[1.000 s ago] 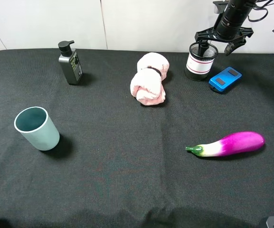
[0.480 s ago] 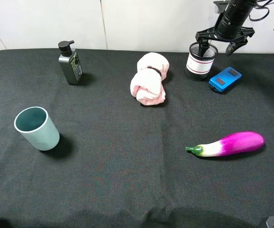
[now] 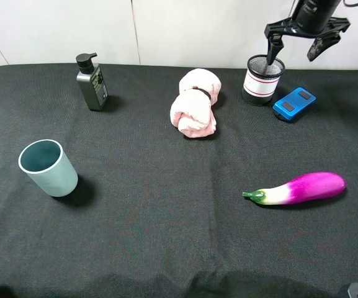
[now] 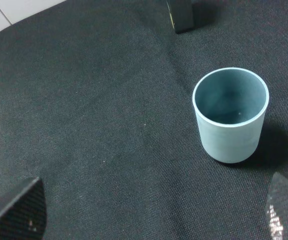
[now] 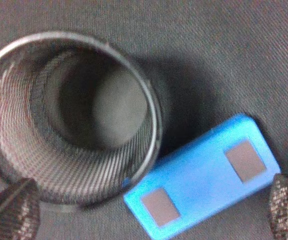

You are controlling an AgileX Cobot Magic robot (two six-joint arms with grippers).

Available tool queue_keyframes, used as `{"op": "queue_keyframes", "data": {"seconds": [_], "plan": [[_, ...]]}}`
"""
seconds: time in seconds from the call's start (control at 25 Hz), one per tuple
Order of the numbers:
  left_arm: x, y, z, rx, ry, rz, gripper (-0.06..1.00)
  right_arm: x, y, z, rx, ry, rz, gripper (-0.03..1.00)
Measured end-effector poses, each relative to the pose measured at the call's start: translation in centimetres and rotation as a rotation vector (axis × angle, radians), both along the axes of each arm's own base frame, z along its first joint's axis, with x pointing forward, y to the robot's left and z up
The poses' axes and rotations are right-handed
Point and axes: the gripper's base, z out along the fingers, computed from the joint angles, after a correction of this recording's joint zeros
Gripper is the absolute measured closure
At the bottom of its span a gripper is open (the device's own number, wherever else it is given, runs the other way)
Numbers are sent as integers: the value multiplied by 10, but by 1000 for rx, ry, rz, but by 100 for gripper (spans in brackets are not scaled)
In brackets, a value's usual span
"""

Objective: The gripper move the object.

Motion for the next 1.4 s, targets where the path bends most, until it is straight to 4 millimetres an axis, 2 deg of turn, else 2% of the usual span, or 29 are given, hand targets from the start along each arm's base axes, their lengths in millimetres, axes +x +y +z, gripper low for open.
{"op": "queue_keyframes", "data": {"seconds": [0.36,0.56,1.0,1.4], "plan": [[0,0,0,0,0,0,1,-23,0,70,47,-132,28,27],[0,0,0,0,0,0,1,-49,-3,102,52,-180,29,27],[0,0,0,0,0,0,1,-131,-13,139,69,-201,29,27],[0,0,0,0,0,0,1,-218,-24,150,78,-228,21,27]]}}
